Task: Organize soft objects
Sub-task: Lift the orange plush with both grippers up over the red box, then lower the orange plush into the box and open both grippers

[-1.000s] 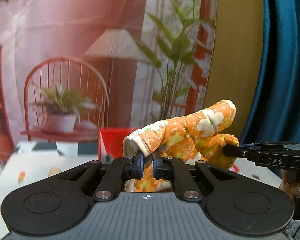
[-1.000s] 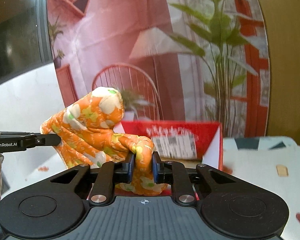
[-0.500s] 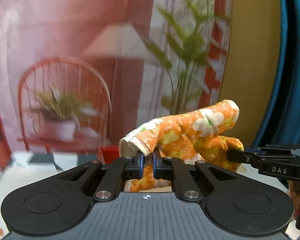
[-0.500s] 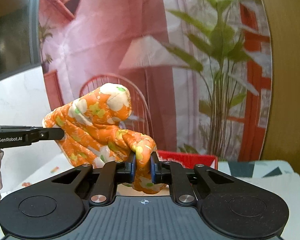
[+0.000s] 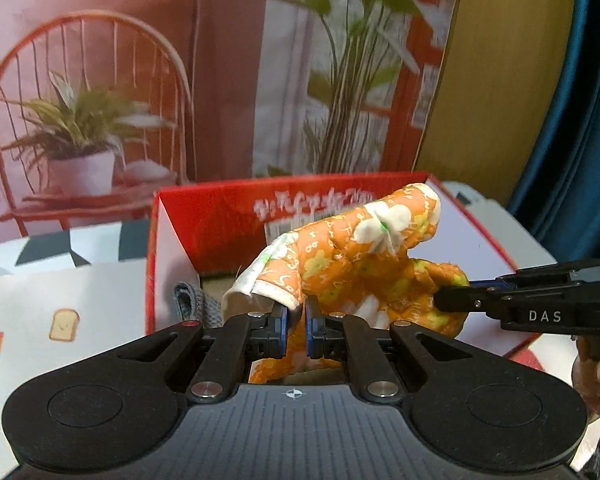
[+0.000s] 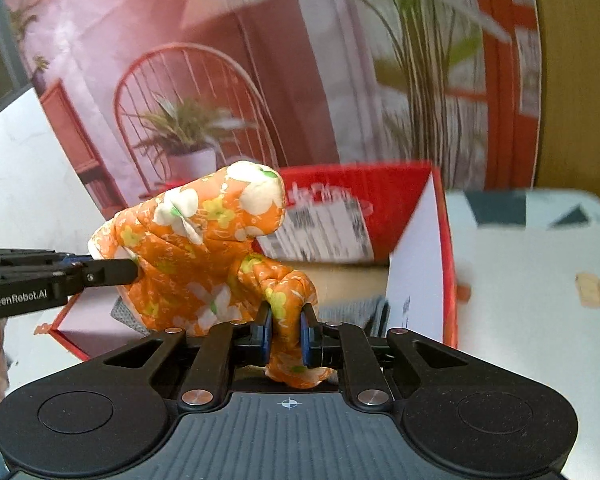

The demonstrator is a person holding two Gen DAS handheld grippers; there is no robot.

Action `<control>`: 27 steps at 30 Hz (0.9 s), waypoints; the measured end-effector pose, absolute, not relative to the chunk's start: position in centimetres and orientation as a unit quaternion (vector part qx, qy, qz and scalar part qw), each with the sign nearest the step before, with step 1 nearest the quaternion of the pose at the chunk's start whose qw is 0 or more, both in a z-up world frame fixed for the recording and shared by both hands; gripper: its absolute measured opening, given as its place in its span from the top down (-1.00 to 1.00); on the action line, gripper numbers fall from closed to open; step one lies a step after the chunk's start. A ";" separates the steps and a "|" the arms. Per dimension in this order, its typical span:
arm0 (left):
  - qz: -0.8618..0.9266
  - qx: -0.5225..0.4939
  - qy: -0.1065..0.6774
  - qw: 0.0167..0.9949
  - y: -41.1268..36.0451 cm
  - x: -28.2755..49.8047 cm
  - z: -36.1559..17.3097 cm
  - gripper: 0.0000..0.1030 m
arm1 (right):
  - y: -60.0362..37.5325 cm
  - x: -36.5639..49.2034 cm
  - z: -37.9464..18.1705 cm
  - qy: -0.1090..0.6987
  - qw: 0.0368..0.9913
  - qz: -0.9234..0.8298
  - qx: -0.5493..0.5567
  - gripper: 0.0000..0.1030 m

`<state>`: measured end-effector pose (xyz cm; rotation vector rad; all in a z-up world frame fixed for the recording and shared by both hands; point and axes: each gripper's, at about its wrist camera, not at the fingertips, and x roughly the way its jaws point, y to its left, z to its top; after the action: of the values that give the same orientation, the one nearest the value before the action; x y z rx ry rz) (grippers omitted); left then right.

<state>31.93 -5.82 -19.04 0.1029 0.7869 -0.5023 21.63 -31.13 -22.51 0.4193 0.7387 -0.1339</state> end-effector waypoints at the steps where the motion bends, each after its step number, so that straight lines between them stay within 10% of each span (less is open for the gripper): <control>1: -0.243 0.050 0.388 0.888 -5.9 32.2 -19.4 0.82 | -31.2 21.8 -22.9 0.366 0.904 -0.064 0.211 0.75; 14: -0.239 0.065 0.415 0.875 -7.0 34.4 -21.2 0.75 | -31.5 23.2 -24.5 0.401 0.888 -0.073 0.212 0.75; 19: -0.234 0.073 0.392 0.887 -6.9 34.0 -21.0 -0.12 | -31.2 23.5 -24.7 0.401 0.890 -0.087 0.199 0.74; 27: -0.215 0.052 0.355 0.909 -5.9 33.5 -19.2 -0.41 | -30.6 23.7 -24.8 0.404 0.893 -0.103 0.169 0.69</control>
<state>33.54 -5.92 -19.22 0.1069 0.7315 -0.4429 23.66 -30.62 -24.81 0.3515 0.8372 -0.2132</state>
